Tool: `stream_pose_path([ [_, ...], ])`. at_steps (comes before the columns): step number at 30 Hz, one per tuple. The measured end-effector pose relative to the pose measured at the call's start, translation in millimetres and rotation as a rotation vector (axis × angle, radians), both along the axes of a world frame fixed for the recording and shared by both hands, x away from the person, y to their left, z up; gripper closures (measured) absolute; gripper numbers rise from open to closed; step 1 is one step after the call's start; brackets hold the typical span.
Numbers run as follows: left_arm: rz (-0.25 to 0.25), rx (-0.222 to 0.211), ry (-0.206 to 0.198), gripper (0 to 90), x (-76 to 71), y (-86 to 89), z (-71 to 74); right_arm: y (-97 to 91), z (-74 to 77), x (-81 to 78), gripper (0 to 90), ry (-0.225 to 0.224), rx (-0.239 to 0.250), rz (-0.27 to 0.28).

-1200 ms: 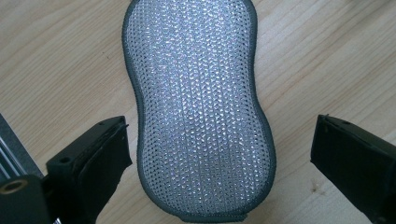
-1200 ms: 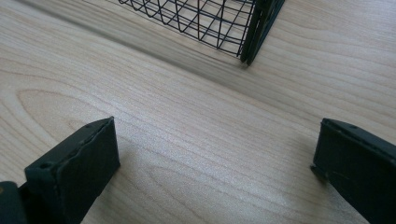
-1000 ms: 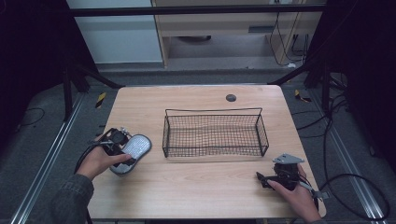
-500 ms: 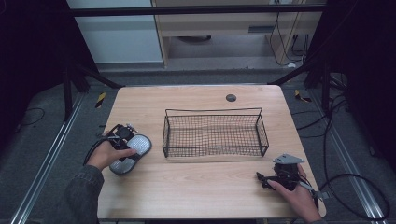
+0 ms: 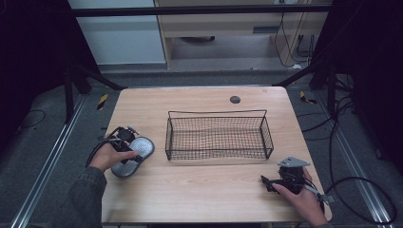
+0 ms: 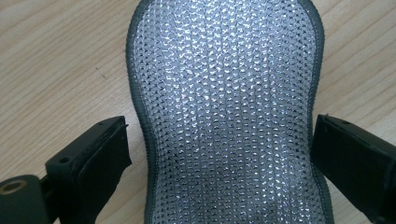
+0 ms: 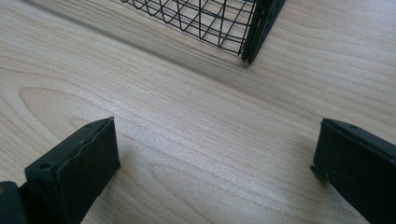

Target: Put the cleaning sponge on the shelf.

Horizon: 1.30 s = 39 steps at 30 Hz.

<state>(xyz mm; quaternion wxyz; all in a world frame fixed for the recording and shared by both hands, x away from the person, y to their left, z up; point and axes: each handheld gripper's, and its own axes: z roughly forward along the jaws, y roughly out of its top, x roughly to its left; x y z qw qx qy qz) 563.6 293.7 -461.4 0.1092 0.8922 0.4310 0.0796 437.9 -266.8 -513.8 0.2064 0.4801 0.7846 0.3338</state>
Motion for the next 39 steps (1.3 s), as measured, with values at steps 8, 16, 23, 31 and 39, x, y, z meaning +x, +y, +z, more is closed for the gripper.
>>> stream_pose_path([
  [8, 0.014, -0.016, 0.006, 0.9, 0.6, 2.6, -8.1, 0.0, 0.0, 0.0, 0.4, 0.000, 0.000, 0.000],
  [16, 0.015, -0.032, -0.017, 2.8, -0.5, 1.5, -6.0, 0.0, 0.0, -0.3, 0.4, -0.001, -0.001, 0.000],
  [23, 0.026, -0.033, 0.008, 1.0, 0.5, 2.2, -17.3, -0.1, 0.0, -0.2, 0.4, -0.002, -0.002, 0.002],
  [31, 0.036, -0.049, -0.015, 6.3, -0.8, 4.1, -15.7, 0.0, 0.0, -0.3, 0.4, 0.000, 0.000, 0.001],
  [39, -0.013, -0.078, -0.150, 8.9, -12.3, 0.5, 5.0, -0.1, 0.1, -0.2, 0.4, -0.001, -0.001, 0.002],
])
